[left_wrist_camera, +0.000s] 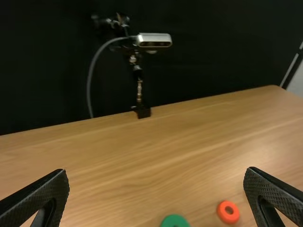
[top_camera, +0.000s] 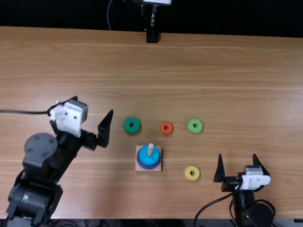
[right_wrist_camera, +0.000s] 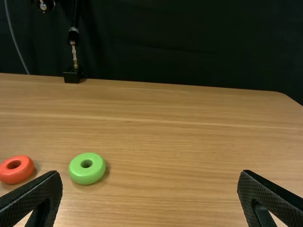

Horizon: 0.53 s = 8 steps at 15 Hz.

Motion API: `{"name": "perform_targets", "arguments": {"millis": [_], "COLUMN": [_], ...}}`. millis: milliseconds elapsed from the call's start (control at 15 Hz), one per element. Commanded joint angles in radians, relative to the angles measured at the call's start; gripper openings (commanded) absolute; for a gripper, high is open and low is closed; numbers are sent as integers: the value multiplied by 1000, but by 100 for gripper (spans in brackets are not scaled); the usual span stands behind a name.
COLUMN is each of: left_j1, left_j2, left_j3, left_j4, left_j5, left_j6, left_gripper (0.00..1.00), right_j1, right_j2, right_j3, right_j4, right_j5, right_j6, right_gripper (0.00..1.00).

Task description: Build the Hanoi tower: stack the rings onto the peg from bottom to top in this color order: purple, dark blue, light blue, dark green, light green, yellow, orange.

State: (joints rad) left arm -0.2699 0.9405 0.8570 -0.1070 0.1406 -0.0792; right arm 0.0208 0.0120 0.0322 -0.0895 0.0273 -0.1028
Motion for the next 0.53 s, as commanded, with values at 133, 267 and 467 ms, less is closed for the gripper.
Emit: {"name": "perform_targets", "arguments": {"millis": [133,267,467], "left_j1": [-48,-91,-95], "left_j2": [251,386,587], "left_j3": [132,235,370], "left_j4": [-97,-204,-405], "left_j5": [-4,-17,-71], "left_j6": [11,98,221], "left_gripper": [100,100,100], "right_j1": [-9,-9,-9], "right_j2": [-12,-12,-12], "right_j3": [-14,-14,-14], "right_j4": [0,0,0], "right_j5": [10,10,10], "right_j6": [0,0,0], "right_gripper": [100,100,100]}}
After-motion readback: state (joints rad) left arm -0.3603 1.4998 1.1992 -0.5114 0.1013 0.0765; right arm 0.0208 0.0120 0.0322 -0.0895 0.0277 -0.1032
